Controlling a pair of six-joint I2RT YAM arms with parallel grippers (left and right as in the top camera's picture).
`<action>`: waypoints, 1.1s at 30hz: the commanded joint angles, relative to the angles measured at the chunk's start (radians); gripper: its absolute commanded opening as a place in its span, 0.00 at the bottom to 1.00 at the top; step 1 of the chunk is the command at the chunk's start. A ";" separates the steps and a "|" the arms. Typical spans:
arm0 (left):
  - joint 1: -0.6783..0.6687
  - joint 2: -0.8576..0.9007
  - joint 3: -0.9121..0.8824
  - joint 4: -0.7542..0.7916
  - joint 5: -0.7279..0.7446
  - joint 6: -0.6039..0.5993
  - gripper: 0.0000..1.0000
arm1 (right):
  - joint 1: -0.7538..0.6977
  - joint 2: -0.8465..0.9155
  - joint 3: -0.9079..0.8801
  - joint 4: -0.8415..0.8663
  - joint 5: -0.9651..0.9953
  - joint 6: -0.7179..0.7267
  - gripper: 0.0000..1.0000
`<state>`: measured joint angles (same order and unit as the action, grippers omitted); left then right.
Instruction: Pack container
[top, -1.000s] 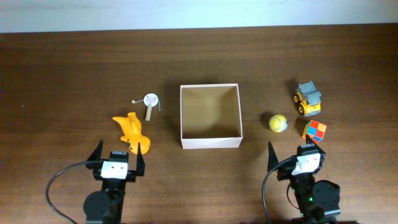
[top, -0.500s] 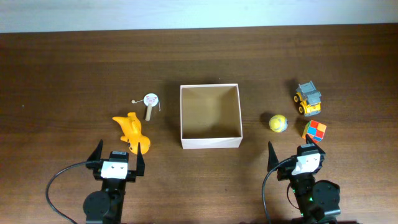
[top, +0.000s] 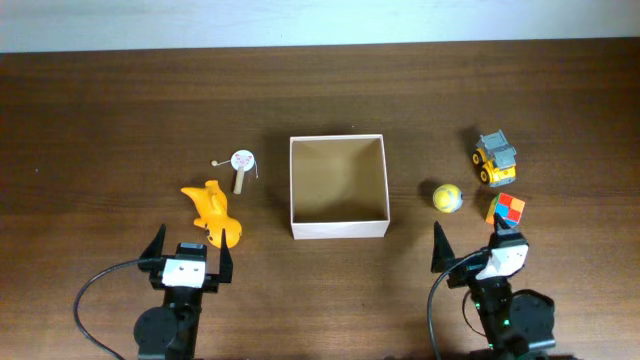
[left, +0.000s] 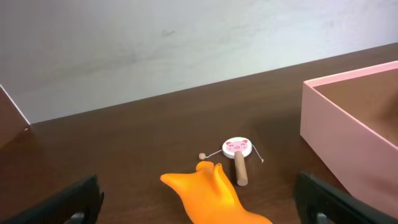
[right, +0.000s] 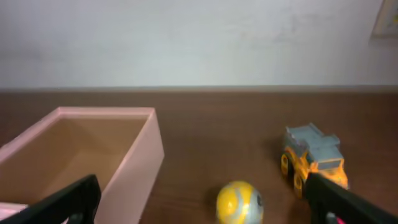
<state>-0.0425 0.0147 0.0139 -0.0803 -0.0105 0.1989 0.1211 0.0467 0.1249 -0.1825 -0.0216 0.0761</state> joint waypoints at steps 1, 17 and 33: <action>0.002 -0.009 -0.005 -0.003 0.011 0.016 0.99 | -0.004 0.130 0.219 -0.096 -0.011 0.053 0.99; 0.002 -0.009 -0.005 -0.003 0.011 0.016 0.99 | -0.005 1.217 1.304 -0.805 0.025 0.010 0.99; 0.002 -0.009 -0.005 -0.003 0.011 0.016 0.99 | -0.159 1.583 1.304 -0.719 0.034 -0.159 0.99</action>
<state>-0.0425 0.0139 0.0132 -0.0795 -0.0105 0.1993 -0.0051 1.6081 1.4200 -0.9165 0.0097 0.0490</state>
